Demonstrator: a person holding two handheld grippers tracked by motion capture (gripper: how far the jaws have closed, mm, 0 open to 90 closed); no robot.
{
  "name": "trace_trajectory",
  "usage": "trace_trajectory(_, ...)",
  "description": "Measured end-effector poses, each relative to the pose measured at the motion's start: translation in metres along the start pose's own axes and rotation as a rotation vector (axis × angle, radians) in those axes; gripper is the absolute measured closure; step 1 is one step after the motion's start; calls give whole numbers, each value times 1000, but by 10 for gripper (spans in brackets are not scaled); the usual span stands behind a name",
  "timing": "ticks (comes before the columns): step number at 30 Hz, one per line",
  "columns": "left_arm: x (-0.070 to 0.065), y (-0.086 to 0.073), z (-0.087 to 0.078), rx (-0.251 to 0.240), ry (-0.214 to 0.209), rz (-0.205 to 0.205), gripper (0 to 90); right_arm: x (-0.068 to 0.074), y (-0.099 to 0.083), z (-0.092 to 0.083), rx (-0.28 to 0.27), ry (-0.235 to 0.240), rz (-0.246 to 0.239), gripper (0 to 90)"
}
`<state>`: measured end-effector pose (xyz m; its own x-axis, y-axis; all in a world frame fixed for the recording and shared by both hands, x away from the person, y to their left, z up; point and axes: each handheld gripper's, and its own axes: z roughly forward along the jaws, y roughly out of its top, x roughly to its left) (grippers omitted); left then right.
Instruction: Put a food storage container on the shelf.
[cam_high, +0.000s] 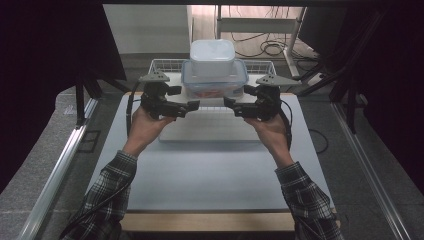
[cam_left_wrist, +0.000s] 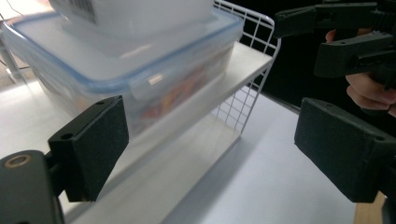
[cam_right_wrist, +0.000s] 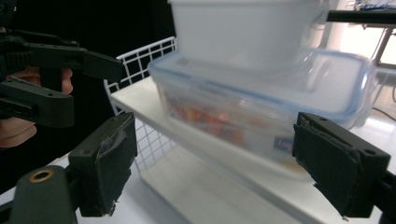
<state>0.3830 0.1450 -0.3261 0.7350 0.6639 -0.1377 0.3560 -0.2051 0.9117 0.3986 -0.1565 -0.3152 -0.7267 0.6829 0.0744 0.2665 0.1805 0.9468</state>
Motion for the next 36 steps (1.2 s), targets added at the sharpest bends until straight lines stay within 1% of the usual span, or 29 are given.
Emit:
trace_trajectory(3, -4, -6, 0, 10, -5, 9, 79, 2, -6, 0, 6, 6, -5, 134)
trace_trajectory(6, -7, -12, 1, 23, -5, 30, 68, 2, -12, 0, 12, 12, -3, 125)
trace_trajectory(10, -10, -21, 3, 28, -2, 43, 55, 3, -18, 0, 25, 12, -10, 110)
trace_trajectory(13, -12, -28, 5, 35, 10, 58, 50, 3, -23, 0, 30, 19, -7, 102)
trace_trajectory(17, -14, -37, 7, 46, 20, 77, 41, 4, -29, -1, 41, 17, -16, 92)
trace_trajectory(20, -15, -43, 9, 60, 17, 84, 37, 5, -34, -1, 49, 23, -13, 86)
trace_trajectory(23, -16, -50, 10, 78, 25, 97, 33, 5, -40, -1, 68, 25, -13, 77)
trace_trajectory(28, -17, -63, 11, 91, 24, 96, 31, 5, -52, 0, 89, 28, -12, 65)
trace_trajectory(31, -18, -71, 12, 92, 39, 98, 29, 6, -60, 2, 101, 30, -13, 58)
trace_trajectory(36, -15, -84, 14, 99, 49, 82, 27, 6, -72, 4, 120, 26, -17, 50)
